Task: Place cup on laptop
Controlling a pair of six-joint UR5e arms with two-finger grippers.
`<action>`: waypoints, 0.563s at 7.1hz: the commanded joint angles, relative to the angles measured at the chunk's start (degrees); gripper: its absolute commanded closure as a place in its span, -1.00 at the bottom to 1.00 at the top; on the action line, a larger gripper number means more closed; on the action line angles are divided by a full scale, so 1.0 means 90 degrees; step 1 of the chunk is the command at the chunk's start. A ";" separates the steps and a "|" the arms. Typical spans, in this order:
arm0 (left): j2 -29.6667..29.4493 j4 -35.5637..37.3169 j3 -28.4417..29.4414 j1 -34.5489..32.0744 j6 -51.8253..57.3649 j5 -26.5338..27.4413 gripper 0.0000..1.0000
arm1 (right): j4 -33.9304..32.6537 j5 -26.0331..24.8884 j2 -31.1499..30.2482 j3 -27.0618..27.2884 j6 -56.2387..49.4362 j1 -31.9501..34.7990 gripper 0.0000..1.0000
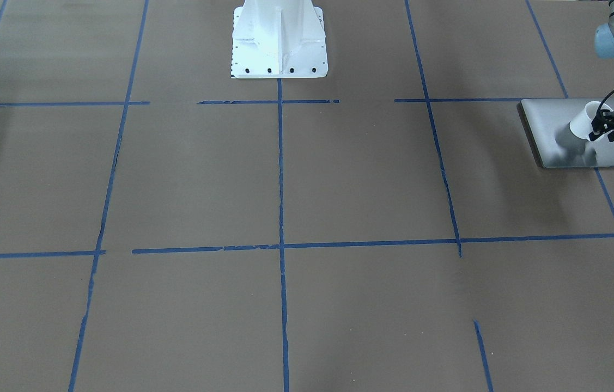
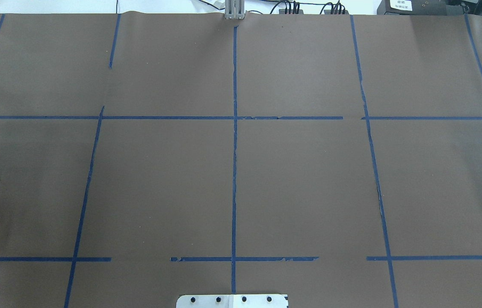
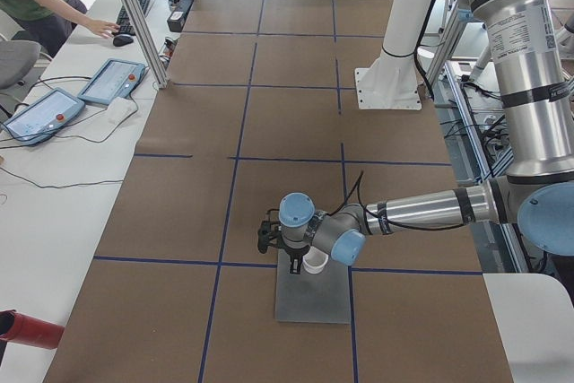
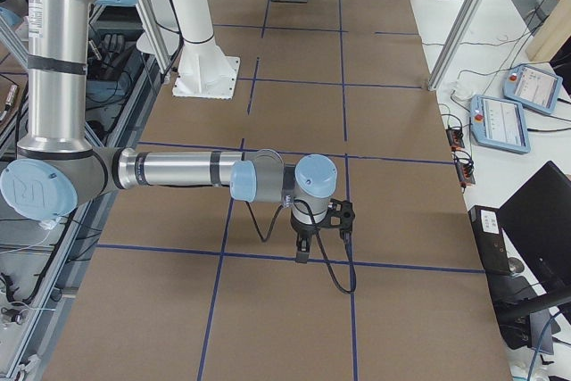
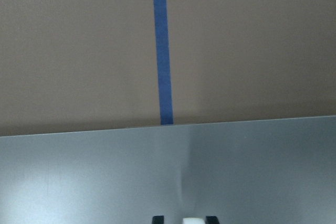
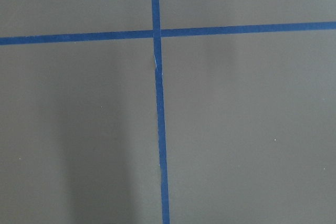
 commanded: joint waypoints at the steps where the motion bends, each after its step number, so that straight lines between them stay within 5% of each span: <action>1: -0.0129 0.0092 0.0007 -0.0294 0.0094 -0.0009 -1.00 | 0.0000 0.0000 0.0000 0.0000 0.0000 0.0000 -1.00; 4: -0.1598 0.1970 0.0279 -0.0908 0.1249 0.0040 -1.00 | 0.0000 0.0000 0.0000 0.0000 0.0000 0.0000 -1.00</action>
